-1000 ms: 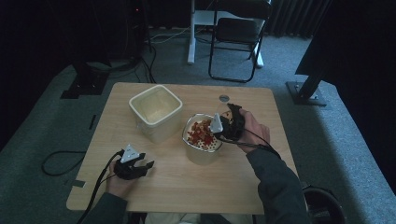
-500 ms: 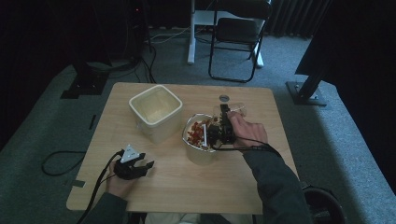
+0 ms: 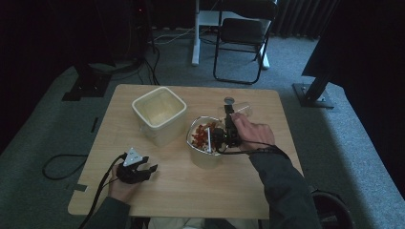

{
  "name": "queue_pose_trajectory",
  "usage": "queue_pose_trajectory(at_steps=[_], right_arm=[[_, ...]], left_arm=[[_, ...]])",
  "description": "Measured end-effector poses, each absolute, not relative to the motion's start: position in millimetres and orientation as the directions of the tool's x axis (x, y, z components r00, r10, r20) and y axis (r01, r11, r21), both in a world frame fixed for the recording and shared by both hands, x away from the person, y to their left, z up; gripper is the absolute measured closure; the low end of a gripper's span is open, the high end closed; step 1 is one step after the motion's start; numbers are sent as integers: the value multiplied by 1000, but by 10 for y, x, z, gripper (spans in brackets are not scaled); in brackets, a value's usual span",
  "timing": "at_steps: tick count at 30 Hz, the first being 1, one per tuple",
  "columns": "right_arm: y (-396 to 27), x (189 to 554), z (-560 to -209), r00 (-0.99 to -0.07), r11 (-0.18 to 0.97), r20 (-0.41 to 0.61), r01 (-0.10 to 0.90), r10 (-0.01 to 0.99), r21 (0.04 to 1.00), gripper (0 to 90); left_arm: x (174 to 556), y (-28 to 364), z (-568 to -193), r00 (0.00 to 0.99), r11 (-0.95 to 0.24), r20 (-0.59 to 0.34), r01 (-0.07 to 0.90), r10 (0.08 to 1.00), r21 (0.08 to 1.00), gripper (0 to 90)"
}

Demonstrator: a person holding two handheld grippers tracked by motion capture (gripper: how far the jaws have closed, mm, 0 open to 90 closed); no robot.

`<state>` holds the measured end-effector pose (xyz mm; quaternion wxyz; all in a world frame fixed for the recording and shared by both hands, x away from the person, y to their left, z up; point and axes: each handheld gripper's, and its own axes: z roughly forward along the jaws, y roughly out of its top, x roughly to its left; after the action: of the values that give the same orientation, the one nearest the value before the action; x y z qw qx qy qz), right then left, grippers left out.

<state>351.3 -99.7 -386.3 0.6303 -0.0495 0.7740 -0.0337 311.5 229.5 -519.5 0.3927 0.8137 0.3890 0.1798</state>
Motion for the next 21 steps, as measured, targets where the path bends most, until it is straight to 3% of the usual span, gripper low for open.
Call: queue_pose_trajectory(at_steps=[13,21], right_arm=[[-1017,3471,-3850,-228,999,-973,-50,-30,-19,393],[-987,3442,-3868,-214,997,-975,-65,-63,-50,397]], left_arm=[[3113,2292,-5196,632,-391,-12,494,775,777,462],[3113,2291,-5196,633,-392,-11,493,774,777,461]])
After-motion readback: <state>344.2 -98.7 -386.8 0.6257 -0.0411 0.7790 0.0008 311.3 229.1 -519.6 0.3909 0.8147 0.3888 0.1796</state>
